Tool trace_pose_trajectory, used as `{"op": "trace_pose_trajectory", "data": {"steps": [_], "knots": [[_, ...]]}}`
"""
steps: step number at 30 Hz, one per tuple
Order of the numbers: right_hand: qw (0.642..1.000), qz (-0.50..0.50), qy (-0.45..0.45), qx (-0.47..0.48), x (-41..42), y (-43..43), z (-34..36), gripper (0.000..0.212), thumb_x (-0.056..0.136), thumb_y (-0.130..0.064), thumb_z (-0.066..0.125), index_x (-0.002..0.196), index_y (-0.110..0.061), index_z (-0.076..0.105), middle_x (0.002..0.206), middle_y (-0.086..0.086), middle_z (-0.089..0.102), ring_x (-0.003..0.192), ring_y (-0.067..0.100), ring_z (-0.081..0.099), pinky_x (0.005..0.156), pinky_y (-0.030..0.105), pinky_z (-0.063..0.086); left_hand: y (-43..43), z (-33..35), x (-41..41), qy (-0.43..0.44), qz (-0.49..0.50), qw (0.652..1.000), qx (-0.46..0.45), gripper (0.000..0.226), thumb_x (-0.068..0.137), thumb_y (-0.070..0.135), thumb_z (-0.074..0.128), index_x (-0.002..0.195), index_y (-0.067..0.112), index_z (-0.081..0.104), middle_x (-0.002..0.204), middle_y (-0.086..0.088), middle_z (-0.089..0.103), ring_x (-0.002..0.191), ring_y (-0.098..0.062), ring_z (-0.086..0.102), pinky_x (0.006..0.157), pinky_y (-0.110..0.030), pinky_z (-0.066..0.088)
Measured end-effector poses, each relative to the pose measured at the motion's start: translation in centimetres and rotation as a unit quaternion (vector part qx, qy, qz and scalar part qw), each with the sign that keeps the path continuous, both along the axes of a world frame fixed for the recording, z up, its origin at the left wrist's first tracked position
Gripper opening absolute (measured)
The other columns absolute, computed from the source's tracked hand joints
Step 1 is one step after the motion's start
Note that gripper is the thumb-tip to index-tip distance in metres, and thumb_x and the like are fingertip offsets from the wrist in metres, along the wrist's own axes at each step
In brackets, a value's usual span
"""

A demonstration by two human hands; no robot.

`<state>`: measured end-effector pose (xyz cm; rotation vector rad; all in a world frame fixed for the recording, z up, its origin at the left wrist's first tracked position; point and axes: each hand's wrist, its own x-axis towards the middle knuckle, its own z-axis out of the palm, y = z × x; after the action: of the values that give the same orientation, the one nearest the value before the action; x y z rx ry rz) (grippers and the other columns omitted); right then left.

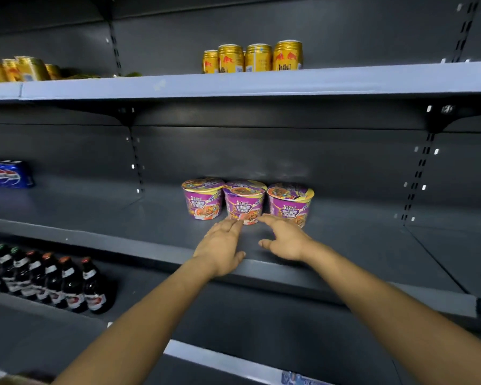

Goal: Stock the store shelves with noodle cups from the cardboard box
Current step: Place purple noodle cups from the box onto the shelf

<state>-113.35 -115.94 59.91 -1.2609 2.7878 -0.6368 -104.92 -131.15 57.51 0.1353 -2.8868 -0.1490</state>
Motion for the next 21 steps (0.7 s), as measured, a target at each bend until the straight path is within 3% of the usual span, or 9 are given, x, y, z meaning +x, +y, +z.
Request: {"op": "trace_pose_trajectory", "data": {"steps": [10, 16, 21], "knots": [[0.998, 0.055, -0.030, 0.024, 9.2, -2.0, -5.0, 0.064, 0.091, -0.026, 0.061, 0.147, -0.014, 0.032, 0.153, 0.003, 0.033, 0.139, 0.019, 0.031, 0.110, 0.021, 0.020, -0.6, -4.9, 9.7, -0.029, 0.032, 0.998, 0.040, 0.074, 0.092, 0.032, 0.055, 0.149, 0.005, 0.016, 0.155, -0.012, 0.022, 0.144, -0.024, 0.017, 0.118, -0.030, 0.013], [0.990, 0.090, -0.102, 0.042, 11.8, -3.8, -10.3, 0.064, 0.089, -0.026, 0.063, 0.146, -0.014, 0.035, 0.149, 0.003, 0.039, 0.135, 0.018, 0.038, 0.109, 0.024, 0.028, -1.6, -9.2, 13.8, -0.073, 0.072, 0.992, 0.076, 0.073, 0.093, 0.030, 0.054, 0.150, 0.008, 0.015, 0.156, -0.010, 0.020, 0.145, -0.022, 0.013, 0.115, -0.026, 0.012], [0.975, 0.102, -0.175, 0.090, 12.8, -4.8, -16.2, 0.064, 0.090, -0.028, 0.062, 0.146, -0.016, 0.034, 0.149, 0.002, 0.039, 0.136, 0.021, 0.038, 0.111, 0.034, 0.032, -2.2, -14.3, 15.7, -0.120, 0.105, 0.982, 0.104, 0.070, 0.093, 0.030, 0.054, 0.149, 0.010, 0.019, 0.154, -0.008, 0.025, 0.141, -0.026, 0.023, 0.114, -0.030, 0.022]]}}
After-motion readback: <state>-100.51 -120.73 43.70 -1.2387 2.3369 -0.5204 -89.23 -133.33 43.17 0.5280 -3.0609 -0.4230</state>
